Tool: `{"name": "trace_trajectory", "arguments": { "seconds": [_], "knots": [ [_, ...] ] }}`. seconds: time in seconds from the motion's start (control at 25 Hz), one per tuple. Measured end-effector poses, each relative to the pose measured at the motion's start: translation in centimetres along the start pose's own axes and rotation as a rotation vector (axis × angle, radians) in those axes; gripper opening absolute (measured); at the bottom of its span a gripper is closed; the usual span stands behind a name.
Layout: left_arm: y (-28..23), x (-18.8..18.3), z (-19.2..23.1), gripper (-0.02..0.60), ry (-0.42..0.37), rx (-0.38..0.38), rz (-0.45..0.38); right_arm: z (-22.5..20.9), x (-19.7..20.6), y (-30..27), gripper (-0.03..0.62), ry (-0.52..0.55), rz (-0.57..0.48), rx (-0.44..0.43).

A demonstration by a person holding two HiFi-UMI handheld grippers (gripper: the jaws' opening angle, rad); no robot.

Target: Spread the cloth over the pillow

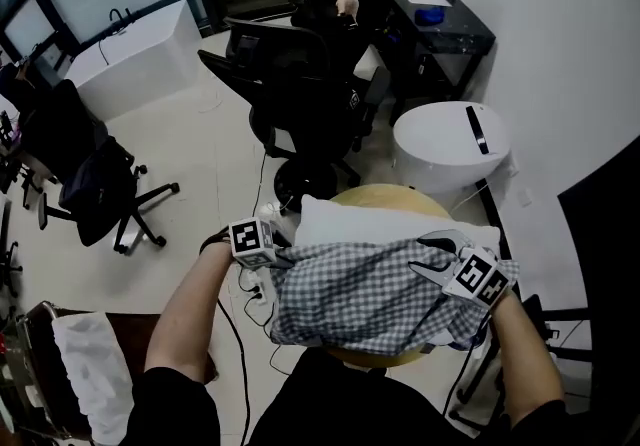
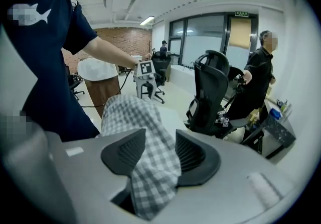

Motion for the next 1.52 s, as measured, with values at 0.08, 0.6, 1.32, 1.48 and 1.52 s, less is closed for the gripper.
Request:
{"name": "trace_trajectory", "arguments": {
  "seconds": [0.08,0.6,1.32,1.48,1.52],
  "knots": [
    [-0.5,-0.1,-0.4,0.173,-0.016,0.044,0.006,-1.3,0.9,-0.7,0.209,-0.003,0.055,-0.015],
    [3.4,-3.2,-2.1,0.001,-0.230,-0.052,0.063,-5.1,6.2,-2.9,0.168,-0.176,0.204,-0.068],
    [11.2,-9.3,6.2,0.002,-0.401,-0.415,0.216,-7.4,2.7,3.3,0.012,-0.096,0.045,0.277],
    [11.7,-10.1,8.8,0.002,-0.408,-0.466,0.235,-8.7,2.0,3.3,0.012,-0.096,0.033,0.348],
    [11.7,-10.1,9.4,0.002,-0.406,-0.474,0.241,-9.0,1.9,3.1,0.012,-0.098,0.033,0.362]
  ]
}}
Point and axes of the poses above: the fingertips, and each gripper's own axes: y backward along the fingers, z to its left, x out of its underside, the point moved 8 cm from there along y, backward along the fingers
